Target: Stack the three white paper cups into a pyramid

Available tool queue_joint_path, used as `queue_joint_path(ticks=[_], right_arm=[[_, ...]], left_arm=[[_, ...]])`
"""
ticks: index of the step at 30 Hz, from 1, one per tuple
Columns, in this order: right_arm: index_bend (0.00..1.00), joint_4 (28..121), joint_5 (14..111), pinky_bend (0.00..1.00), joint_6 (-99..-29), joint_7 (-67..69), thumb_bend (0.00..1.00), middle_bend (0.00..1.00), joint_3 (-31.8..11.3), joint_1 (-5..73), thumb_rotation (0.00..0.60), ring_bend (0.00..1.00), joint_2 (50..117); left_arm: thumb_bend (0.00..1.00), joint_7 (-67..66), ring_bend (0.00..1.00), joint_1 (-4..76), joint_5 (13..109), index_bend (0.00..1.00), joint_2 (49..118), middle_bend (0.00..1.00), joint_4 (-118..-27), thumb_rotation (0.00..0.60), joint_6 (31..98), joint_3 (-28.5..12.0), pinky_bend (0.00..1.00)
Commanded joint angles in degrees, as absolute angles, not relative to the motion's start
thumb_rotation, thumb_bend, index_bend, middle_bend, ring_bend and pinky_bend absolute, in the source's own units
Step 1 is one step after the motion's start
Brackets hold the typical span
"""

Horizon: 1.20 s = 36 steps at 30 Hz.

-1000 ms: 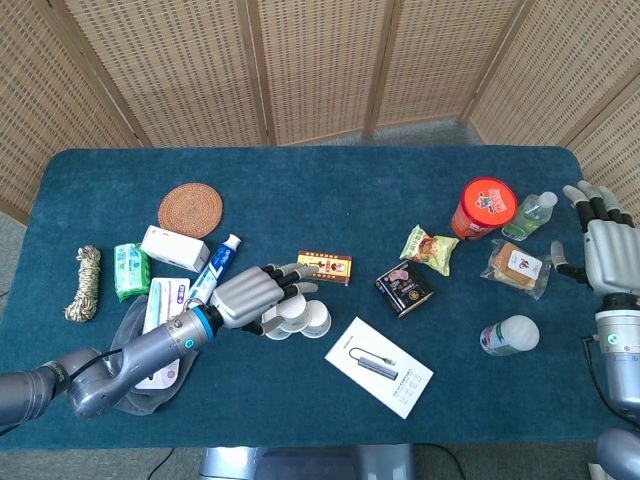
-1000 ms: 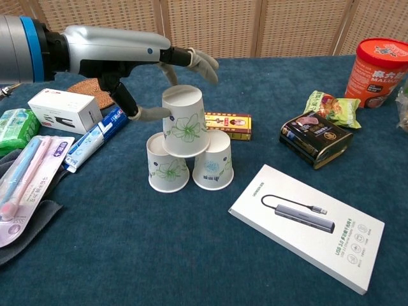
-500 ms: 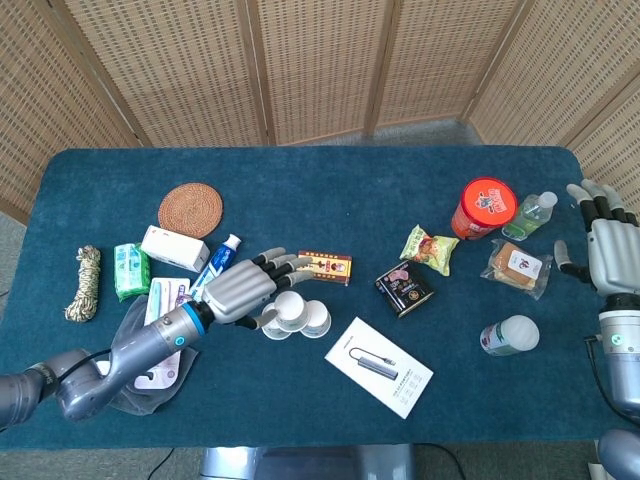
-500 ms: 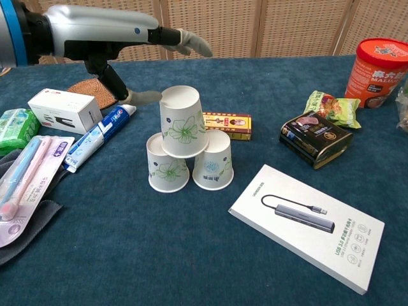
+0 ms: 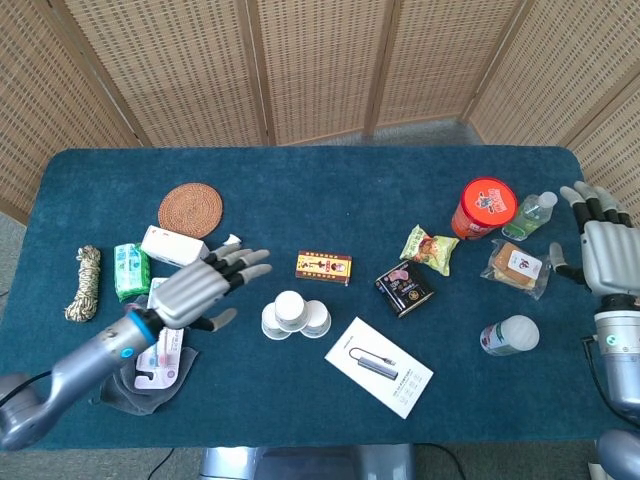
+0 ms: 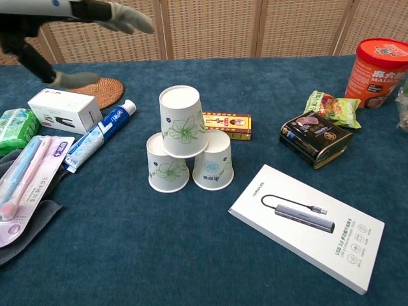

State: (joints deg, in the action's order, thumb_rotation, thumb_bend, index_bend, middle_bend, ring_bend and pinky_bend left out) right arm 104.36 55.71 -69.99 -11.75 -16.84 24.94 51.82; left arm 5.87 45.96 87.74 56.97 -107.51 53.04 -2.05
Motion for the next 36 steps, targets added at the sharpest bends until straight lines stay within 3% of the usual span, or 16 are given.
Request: queue_joint_path(ticks=[1, 8, 18, 28, 36], right_arm=[[0.10, 103.9, 56.2, 0.12, -69.7, -11.9, 0.49, 0.08, -16.4, 25.0, 0.600, 0.00, 52.2], [0.10, 104.1, 58.3, 0.10, -70.4, -12.6, 0.49, 0.05, -15.4, 24.6, 0.600, 0.00, 52.5], [0.11, 105.0, 64.1, 0.08, -72.1, -11.9, 0.49, 0.04, -12.5, 22.1, 0.600, 0.00, 52.5], [0.12, 103.0, 67.9, 0.03, -75.2, -9.8, 0.49, 0.03, -9.2, 18.0, 0.600, 0.00, 54.6], [0.11, 101.8, 70.3, 0.02, -77.8, -8.5, 0.49, 0.03, -7.2, 14.7, 0.600, 0.00, 55.8]], left_arm=[[0.52, 7.6, 0.00, 39.8, 91.5, 0.00, 51.7, 0.00, -109.6, 0.600, 59.9, 1.4, 0.00], [0.52, 10.1, 0.00, 29.6, 95.0, 0.00, 46.8, 0.00, -108.9, 0.600, 70.5, 6.4, 0.00], [0.51, 14.2, 0.00, 16.4, 96.5, 0.00, 45.5, 0.00, -104.2, 0.600, 84.5, 9.7, 0.00], [0.52, 15.4, 0.00, 7.7, 96.1, 0.00, 48.4, 0.00, -100.1, 0.600, 92.2, 10.4, 0.00], [0.52, 11.0, 0.00, 4.3, 95.0, 0.00, 49.5, 0.00, -99.8, 0.600, 93.5, 9.7, 0.00]])
